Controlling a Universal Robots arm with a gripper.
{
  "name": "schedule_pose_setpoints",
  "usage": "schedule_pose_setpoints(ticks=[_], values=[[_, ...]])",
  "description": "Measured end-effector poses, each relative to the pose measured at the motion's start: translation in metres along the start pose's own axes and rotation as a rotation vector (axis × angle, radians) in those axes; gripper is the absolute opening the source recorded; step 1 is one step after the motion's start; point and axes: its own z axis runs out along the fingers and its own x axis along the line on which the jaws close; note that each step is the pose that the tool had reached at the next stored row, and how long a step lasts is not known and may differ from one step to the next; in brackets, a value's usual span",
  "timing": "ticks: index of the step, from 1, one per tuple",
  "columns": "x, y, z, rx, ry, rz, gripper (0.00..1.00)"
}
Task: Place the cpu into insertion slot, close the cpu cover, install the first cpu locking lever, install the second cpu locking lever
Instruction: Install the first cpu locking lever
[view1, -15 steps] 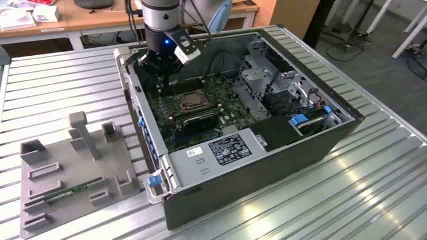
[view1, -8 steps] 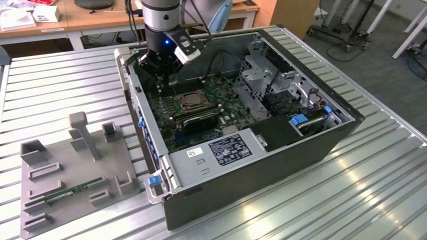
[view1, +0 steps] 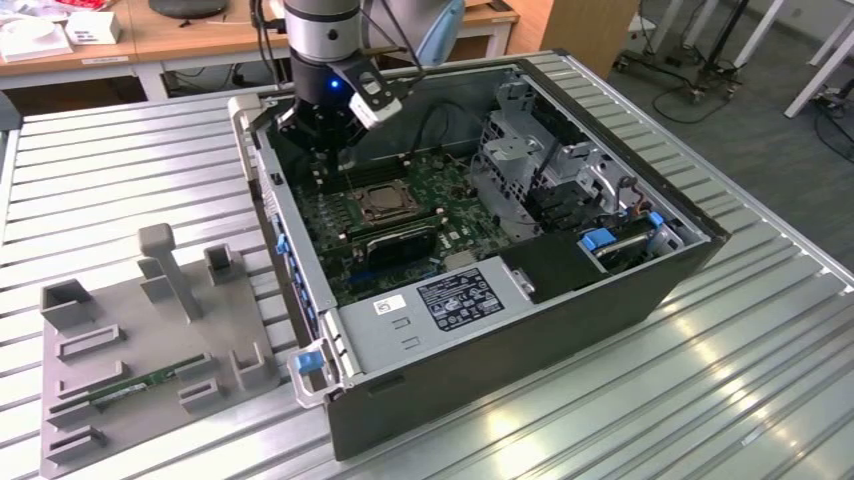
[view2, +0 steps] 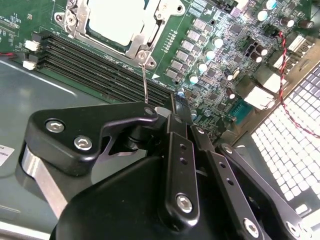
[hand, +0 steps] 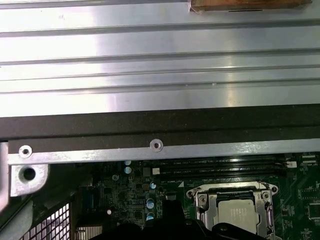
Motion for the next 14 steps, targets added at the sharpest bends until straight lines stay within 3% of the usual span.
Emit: schedule_pose_setpoints(ticks=[7, 14], values=[[-0.0058, 0.0004, 0.0003, -0.0003, 0.0000, 0.000, 0.11], [-0.0159, 0.0009, 0.0005, -0.0006, 0.0001, 0.000, 0.11]])
